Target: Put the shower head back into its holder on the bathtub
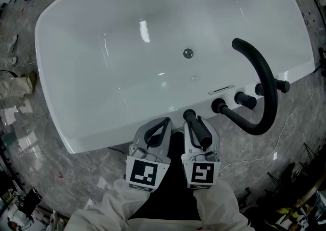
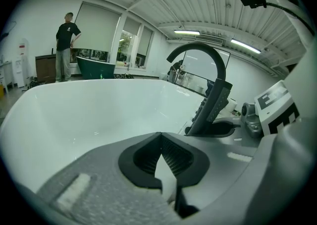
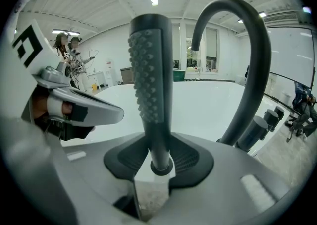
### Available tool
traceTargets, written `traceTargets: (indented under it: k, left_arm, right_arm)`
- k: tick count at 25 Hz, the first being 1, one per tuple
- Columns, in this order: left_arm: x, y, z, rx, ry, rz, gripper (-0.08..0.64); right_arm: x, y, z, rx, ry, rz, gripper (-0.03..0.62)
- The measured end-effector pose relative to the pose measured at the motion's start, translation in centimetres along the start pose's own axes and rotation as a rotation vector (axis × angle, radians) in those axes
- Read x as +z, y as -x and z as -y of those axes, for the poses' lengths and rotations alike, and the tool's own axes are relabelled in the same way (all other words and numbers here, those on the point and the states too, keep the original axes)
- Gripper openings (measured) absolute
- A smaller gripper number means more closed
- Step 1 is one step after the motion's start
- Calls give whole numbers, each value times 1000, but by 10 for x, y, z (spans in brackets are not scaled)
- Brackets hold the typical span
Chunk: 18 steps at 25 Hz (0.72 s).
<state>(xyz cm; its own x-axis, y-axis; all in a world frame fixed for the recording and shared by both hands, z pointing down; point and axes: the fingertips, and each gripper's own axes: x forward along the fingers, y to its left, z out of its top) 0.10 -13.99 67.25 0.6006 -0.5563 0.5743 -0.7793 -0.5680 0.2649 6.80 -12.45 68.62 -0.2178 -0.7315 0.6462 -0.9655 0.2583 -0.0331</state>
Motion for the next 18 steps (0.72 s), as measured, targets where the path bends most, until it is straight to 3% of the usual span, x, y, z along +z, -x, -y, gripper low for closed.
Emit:
traceTargets:
  k: [18]
  left_arm:
    - [-2, 0, -4, -4, -5, -2, 2]
  right_arm:
    - [-3, -5, -2, -1, 44, 13, 138]
